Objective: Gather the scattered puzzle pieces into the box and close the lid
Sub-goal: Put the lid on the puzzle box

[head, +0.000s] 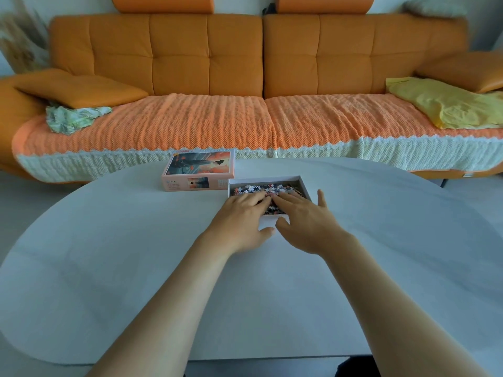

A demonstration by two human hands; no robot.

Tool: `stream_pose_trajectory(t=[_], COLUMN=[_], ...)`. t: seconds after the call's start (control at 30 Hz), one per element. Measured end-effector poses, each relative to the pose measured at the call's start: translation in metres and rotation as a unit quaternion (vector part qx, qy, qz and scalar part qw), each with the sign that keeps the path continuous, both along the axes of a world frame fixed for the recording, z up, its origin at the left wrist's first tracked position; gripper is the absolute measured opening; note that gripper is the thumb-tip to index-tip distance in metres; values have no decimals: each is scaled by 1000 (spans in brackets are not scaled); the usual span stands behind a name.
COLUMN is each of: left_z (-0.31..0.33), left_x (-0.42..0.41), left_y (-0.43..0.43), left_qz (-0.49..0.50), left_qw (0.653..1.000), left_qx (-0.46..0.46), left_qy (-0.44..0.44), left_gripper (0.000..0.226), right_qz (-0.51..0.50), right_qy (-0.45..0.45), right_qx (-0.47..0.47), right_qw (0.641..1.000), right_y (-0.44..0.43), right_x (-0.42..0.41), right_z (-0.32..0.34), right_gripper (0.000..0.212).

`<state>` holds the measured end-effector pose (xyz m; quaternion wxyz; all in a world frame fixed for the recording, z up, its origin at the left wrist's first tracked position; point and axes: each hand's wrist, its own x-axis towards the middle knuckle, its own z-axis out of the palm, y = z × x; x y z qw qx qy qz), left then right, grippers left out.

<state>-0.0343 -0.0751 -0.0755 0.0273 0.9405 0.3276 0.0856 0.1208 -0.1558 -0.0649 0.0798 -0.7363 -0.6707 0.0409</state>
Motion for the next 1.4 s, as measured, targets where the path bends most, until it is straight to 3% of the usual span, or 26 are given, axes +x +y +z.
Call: stream_pose_trajectory(t=[0.07,0.27,0.43,0.53,0.67,0.8,0.93,1.03,1.23,1.4], left_z=[2,16,19,12,-1,-14,-18,-14,-3,9], left_x=[-1,-22,-65,-90,-112,-121,-122,-127,-134,-116], left_y=[0,13,45,63,82,98,109,111,99,73], left_qz=[7,31,146,239,294,277,236,250,251,184], left_qw=[1000,984,949,920,894,883,861,843,850,843], left_qx=[-24,-52,-21,-18,-108,-212,-260,-230,-158,-135], left_qy=[-10,-166,-278,-310,-321,-314,-368,-417,-436,-486], left_gripper=[74,66,48,52,63,76,80,74,66,64], right_qz=[-10,22,71,71,42,-19,-25,-24,13,10], right_qy=[1,50,72,67,24,-29,36,60,123,158], right_qx=[2,79,76,65,19,-48,-90,-55,68,162], right_qw=[1000,995,992,993,999,998,995,996,990,974], right_y=[2,3,19,44,88,126,141,141,126,90], right_x=[1,-10,-45,-72,-88,-87,-90,-96,-99,-75], right_z=[0,10,12,15,20,25,23,22,32,45], right_gripper=[59,52,55,57,61,70,59,56,60,61])
